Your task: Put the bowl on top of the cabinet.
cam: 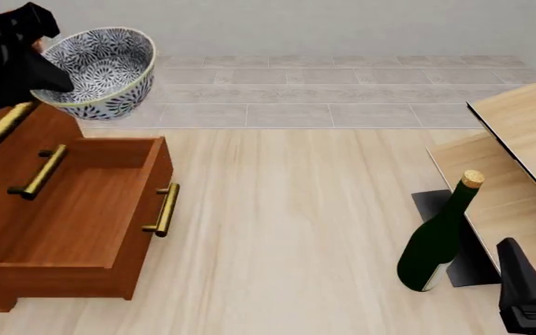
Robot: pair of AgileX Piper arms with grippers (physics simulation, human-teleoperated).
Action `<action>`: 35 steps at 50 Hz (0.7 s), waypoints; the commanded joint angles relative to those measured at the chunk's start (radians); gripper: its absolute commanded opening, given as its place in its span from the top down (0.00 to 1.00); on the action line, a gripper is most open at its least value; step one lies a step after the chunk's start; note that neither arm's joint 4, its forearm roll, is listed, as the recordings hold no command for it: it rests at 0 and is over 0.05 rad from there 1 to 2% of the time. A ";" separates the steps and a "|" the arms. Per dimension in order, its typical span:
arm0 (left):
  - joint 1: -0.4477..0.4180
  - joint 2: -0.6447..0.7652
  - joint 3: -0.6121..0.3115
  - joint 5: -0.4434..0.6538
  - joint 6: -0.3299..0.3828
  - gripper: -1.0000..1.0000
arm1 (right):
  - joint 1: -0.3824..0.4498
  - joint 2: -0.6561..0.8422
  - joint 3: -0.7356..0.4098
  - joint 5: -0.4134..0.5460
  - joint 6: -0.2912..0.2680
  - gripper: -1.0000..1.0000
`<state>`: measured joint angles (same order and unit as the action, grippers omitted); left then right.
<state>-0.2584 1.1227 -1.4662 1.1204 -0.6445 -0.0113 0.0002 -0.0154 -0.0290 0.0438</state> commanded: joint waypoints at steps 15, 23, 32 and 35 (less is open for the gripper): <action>0.205 0.081 -0.239 0.100 0.032 1.00 | -0.004 0.000 0.000 -0.003 0.007 0.00; 0.276 0.096 -0.275 0.100 -0.018 1.00 | -0.005 0.000 0.000 -0.004 0.008 0.00; 0.406 0.126 -0.334 0.100 -0.069 1.00 | -0.006 0.000 -0.003 0.000 0.009 0.00; 0.455 0.138 -0.345 0.100 -0.084 1.00 | -0.005 0.000 0.005 -0.006 0.008 0.00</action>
<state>0.0724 1.2341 -1.7568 1.2195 -0.6912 -0.0162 0.0002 -0.0144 -0.0327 0.0517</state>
